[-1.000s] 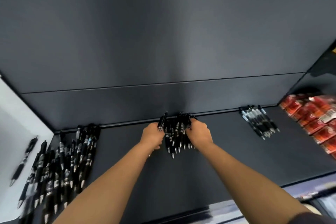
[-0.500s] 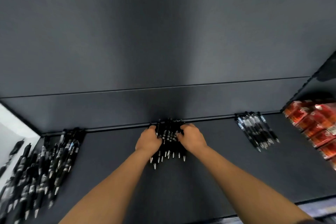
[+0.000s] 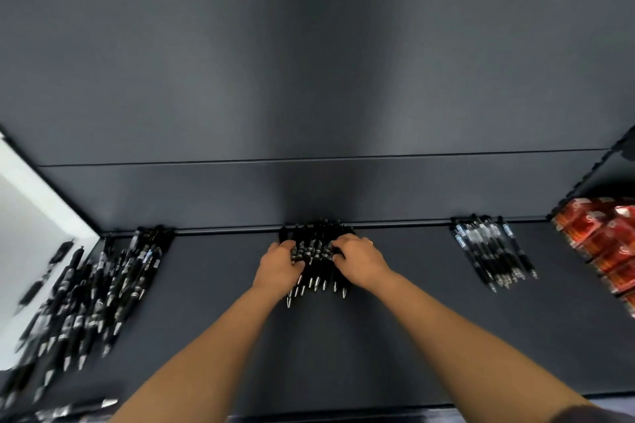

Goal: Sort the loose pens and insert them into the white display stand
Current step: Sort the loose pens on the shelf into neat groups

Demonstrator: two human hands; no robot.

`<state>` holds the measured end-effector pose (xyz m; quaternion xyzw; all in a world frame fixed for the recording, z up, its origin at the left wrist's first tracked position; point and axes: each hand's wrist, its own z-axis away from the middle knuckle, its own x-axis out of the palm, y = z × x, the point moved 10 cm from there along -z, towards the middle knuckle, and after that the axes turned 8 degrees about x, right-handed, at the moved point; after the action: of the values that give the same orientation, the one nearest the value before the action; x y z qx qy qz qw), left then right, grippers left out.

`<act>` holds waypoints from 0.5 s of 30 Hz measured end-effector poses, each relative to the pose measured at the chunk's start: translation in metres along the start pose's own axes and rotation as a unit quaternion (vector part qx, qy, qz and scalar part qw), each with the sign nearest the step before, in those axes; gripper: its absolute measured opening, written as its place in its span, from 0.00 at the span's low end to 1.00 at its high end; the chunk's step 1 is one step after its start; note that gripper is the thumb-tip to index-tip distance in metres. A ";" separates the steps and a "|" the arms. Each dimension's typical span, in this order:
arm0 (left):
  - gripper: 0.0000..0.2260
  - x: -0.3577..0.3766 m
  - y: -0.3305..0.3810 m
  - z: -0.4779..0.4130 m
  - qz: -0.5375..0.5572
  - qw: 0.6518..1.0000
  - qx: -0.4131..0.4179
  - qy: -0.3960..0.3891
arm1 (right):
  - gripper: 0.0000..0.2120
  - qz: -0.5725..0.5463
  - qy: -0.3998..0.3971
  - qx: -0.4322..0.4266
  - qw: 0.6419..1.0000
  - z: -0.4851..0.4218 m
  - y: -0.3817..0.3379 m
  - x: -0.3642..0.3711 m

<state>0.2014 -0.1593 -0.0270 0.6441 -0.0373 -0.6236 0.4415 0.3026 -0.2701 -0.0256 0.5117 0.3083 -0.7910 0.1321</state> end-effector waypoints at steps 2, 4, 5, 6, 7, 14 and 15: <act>0.21 -0.005 0.002 0.005 0.001 1.000 0.013 0.017 | 0.18 -0.010 0.024 -0.007 1.000 0.003 -0.003 -0.006; 0.18 -0.012 0.003 0.010 -0.005 0.999 0.026 0.032 | 0.18 -0.021 0.040 -0.021 0.999 0.005 -0.011 -0.009; 0.17 -0.016 0.004 0.012 -0.011 0.999 0.031 0.036 | 0.18 -0.022 0.046 -0.032 0.998 0.007 -0.016 -0.011; 0.16 -0.021 0.003 0.015 -0.018 0.999 0.034 0.037 | 0.18 -0.017 0.051 -0.044 0.998 0.009 -0.024 -0.012; 0.15 -0.025 0.001 0.018 -0.025 0.998 0.033 0.036 | 0.18 -0.008 0.056 -0.056 0.997 0.010 -0.032 -0.012; 0.11 -0.077 -0.033 0.043 -0.145 0.988 0.029 0.051 | 0.14 0.047 0.087 -0.127 0.987 0.019 -0.108 -0.006; 0.10 -0.085 -0.039 0.045 -0.162 0.985 0.031 0.055 | 0.13 0.049 0.090 -0.136 0.985 0.020 -0.119 -0.005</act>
<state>0.1256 -0.1085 0.0218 0.6883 0.0727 -0.6488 0.3163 0.2282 -0.1910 0.0264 0.5728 0.3981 -0.6848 0.2108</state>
